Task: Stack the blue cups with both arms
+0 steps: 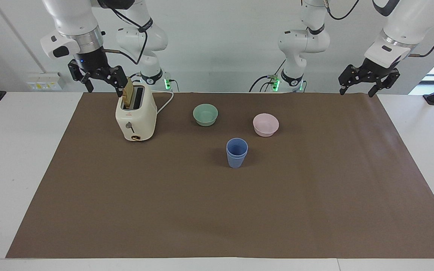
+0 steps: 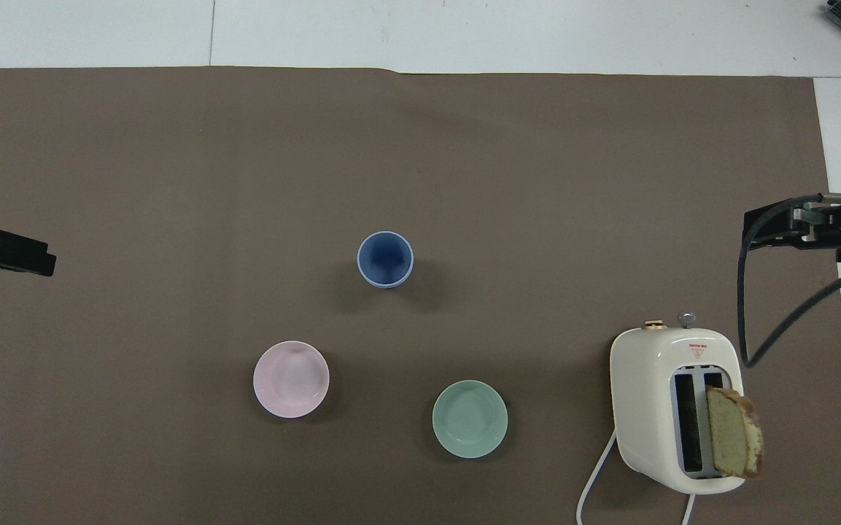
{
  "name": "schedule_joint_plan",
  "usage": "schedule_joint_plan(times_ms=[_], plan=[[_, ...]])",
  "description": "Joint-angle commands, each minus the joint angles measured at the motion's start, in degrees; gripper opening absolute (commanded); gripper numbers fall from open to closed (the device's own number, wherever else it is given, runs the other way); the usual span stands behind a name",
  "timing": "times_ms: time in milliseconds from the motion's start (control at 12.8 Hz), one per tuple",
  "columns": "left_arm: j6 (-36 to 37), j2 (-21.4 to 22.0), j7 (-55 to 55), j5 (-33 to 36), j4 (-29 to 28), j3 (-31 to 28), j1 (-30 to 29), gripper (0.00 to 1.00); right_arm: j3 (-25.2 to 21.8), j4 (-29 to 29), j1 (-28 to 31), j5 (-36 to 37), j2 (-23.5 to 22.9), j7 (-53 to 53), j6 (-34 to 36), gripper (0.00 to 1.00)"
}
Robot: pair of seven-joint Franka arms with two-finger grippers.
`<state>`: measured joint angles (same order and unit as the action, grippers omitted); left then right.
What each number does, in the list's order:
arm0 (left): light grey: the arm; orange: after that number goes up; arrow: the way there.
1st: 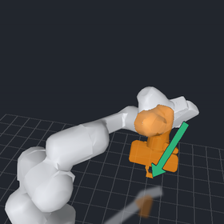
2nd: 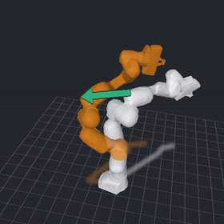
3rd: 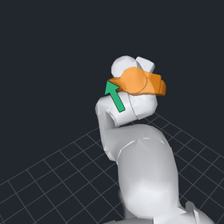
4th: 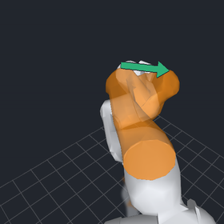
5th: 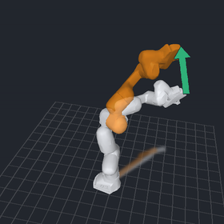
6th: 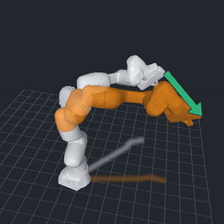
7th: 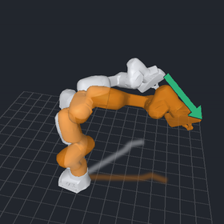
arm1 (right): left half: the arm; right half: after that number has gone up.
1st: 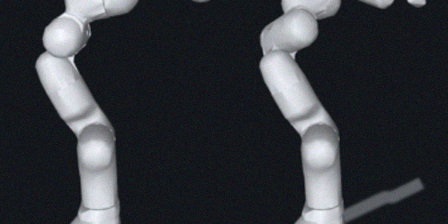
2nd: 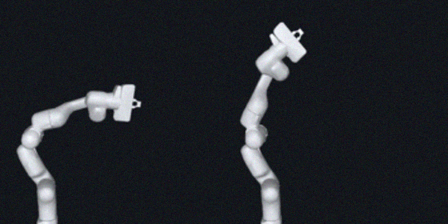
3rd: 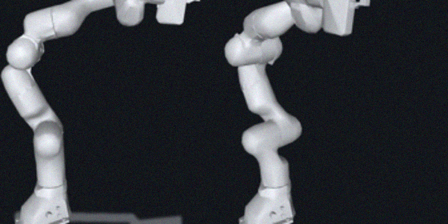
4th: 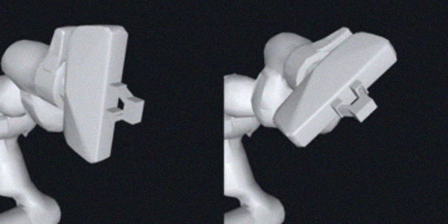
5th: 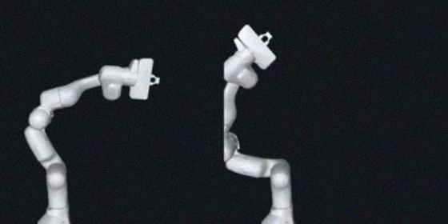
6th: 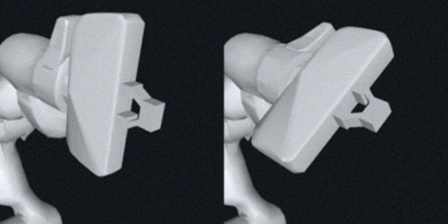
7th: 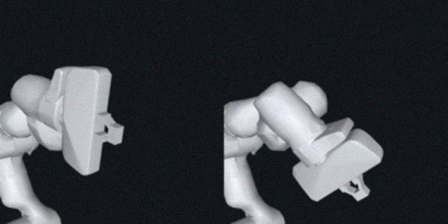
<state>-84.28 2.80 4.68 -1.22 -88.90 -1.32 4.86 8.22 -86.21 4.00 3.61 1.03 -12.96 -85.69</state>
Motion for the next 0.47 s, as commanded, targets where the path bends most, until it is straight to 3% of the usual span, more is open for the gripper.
schedule_joint_plan(times_ms=[0, 392], plan=[[0.96, 0.45, 0.15, -0.71, -0.13, 0.01, -0.37, 1.0, 0.48, 0.78, 0.66, 0.08, -0.33, 1.62, 0.61, 1.0], [0.96, 0.45, 0.24, -0.71, -0.13, 0.01, -0.46, 1.0, 0.48, 0.51, 0.66, -0.01, -0.06, 1.8, 0.7, 1.0]])
